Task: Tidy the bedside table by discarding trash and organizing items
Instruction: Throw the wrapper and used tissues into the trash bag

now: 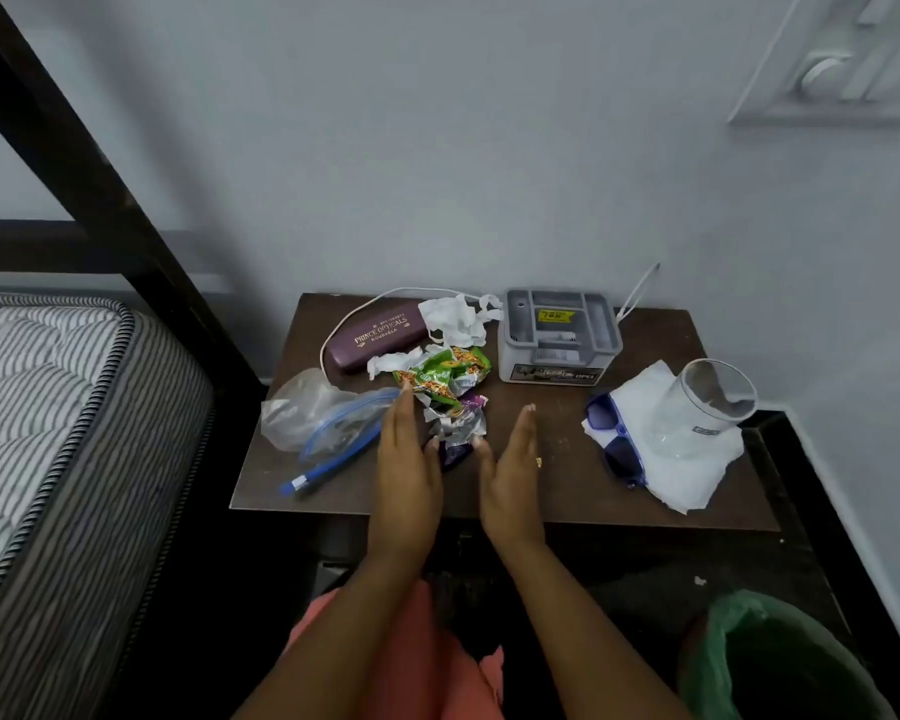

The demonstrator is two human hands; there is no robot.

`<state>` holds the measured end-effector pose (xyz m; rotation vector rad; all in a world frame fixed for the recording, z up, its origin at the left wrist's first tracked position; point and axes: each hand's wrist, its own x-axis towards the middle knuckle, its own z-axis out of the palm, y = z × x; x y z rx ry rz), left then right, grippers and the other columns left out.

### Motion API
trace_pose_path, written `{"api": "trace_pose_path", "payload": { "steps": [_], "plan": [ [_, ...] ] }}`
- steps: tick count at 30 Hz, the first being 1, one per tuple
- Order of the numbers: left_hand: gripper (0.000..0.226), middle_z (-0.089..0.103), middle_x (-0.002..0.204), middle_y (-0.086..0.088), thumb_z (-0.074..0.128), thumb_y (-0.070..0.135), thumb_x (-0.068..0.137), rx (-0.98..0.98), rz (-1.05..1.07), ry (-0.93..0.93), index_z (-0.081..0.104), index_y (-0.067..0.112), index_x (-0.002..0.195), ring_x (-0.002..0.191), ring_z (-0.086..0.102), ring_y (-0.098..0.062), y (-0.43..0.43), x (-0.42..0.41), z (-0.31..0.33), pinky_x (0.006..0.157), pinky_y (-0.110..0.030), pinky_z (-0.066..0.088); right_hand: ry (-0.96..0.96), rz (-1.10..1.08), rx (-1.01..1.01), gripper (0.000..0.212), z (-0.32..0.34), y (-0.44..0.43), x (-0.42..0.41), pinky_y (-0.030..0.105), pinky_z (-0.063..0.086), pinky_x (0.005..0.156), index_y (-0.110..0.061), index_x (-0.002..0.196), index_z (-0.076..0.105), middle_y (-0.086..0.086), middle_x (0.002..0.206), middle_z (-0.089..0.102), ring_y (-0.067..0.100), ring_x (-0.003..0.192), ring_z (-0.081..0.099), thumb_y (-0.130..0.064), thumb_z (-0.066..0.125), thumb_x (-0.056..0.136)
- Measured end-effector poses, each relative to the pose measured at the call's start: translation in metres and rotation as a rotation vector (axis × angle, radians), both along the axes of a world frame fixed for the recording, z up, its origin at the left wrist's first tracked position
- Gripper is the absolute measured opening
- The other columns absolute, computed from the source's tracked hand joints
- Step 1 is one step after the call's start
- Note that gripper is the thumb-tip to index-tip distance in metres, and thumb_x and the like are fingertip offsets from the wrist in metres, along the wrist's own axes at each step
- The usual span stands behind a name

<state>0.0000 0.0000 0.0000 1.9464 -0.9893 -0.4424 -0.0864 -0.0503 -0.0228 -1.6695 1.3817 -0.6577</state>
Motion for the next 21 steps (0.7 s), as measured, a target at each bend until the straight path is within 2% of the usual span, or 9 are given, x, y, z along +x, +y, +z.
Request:
{"api": "trace_pose_path", "payload": {
  "steps": [1,4,8,11,14,18,21],
  "plan": [
    [0.057,0.030,0.152,0.001,0.048,0.009,0.094,-0.015,0.025,0.017,0.025,0.020,0.146,0.138,0.025,-0.006,-0.002,-0.002,-0.002,0.102,-0.003,0.014,-0.025,-0.041,0.018,0.072,-0.001,-0.004,0.001,0.028,0.013,0.113,-0.014,0.149,0.000,0.007,0.158,0.007,0.021,0.145,0.009,-0.035,0.043,0.096],
    [0.059,0.033,0.149,-0.002,0.052,0.013,0.093,0.037,0.083,0.121,0.026,0.017,0.146,0.137,0.032,-0.013,-0.005,-0.014,-0.008,0.105,-0.015,0.023,-0.042,-0.093,0.072,0.064,-0.007,-0.017,0.006,0.037,0.026,0.112,-0.013,0.149,0.009,0.011,0.152,0.027,0.026,0.139,0.027,-0.028,0.043,0.097],
    [0.066,0.039,0.144,-0.003,0.058,0.006,0.088,0.091,0.161,0.218,0.026,0.014,0.145,0.131,0.039,-0.014,-0.011,-0.017,-0.021,0.102,-0.018,0.026,-0.074,-0.077,0.120,0.060,-0.009,-0.029,0.017,0.044,0.040,0.105,-0.016,0.148,0.015,0.009,0.143,0.042,0.024,0.126,0.046,-0.020,0.046,0.096],
    [0.054,0.049,0.132,-0.004,0.061,0.002,0.085,0.117,0.181,0.196,0.042,0.013,0.134,0.123,0.048,-0.018,-0.013,-0.014,-0.029,0.101,-0.024,0.034,-0.087,-0.099,0.162,0.055,-0.012,-0.036,0.020,0.038,0.042,0.103,-0.011,0.143,0.029,0.008,0.134,0.051,0.021,0.120,0.051,-0.010,0.051,0.093],
    [0.033,0.057,0.111,-0.002,0.063,0.003,0.084,0.109,0.166,0.165,0.060,0.014,0.115,0.105,0.058,-0.019,-0.014,-0.013,-0.030,0.089,-0.022,0.040,-0.060,-0.166,0.175,0.044,-0.010,-0.038,0.019,0.037,0.045,0.098,-0.010,0.131,0.045,0.008,0.123,0.058,0.020,0.112,0.055,-0.005,0.056,0.089],
    [0.022,0.063,0.101,0.003,0.066,0.007,0.082,0.075,0.145,0.170,0.069,0.016,0.103,0.094,0.062,-0.013,-0.009,-0.011,-0.021,0.081,-0.020,0.042,-0.093,-0.216,0.213,0.036,-0.001,-0.040,0.009,0.039,0.051,0.090,-0.014,0.121,0.053,0.008,0.115,0.061,0.020,0.101,0.060,-0.006,0.060,0.086],
    [0.022,0.065,0.096,0.008,0.067,0.007,0.082,-0.006,0.093,0.174,0.071,0.019,0.099,0.089,0.061,0.002,0.000,-0.015,-0.002,0.076,-0.007,0.042,-0.185,-0.191,0.284,0.035,0.019,-0.040,-0.010,0.041,0.054,0.087,-0.016,0.118,0.057,0.004,0.109,0.063,0.019,0.098,0.062,-0.005,0.061,0.085]
  ]
}}
